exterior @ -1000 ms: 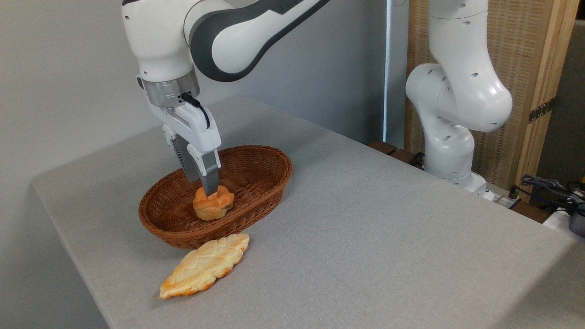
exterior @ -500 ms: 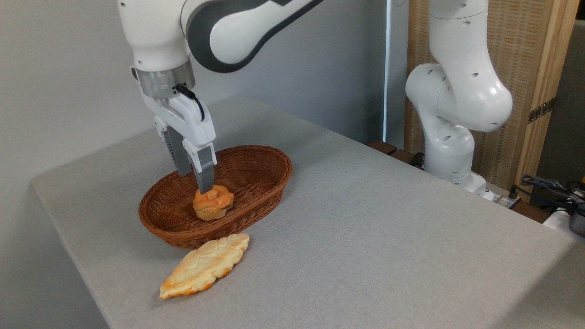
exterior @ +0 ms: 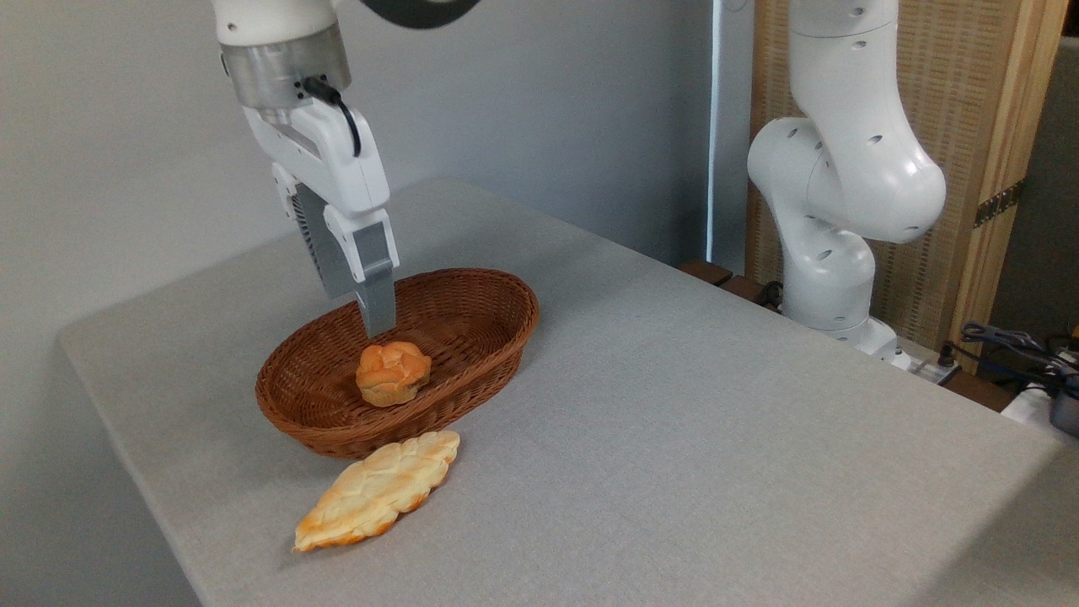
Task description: Put bread into the basket
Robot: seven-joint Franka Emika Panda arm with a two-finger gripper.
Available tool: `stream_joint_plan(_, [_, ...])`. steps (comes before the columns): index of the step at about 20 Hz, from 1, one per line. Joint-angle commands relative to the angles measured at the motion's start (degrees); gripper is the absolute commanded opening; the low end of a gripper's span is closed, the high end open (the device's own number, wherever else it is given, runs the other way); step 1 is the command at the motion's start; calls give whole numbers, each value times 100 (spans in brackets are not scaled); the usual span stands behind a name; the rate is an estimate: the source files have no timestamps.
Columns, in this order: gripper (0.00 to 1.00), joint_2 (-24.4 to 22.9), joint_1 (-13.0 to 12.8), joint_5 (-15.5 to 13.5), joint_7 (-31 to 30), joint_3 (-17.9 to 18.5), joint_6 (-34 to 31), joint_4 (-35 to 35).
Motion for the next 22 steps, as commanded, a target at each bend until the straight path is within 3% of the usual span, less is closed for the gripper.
stream_joint_plan(1, [100,355,-51,147,386,230,-478,720])
stream_joint_plan(4, [100,320,-51,139,387,371,-487,694])
stream_joint_plan(11, [100,39,248,103,431,389,-391,334])
stream_joint_plan(22, [100,-550,266,103,545,407,-83,-536])
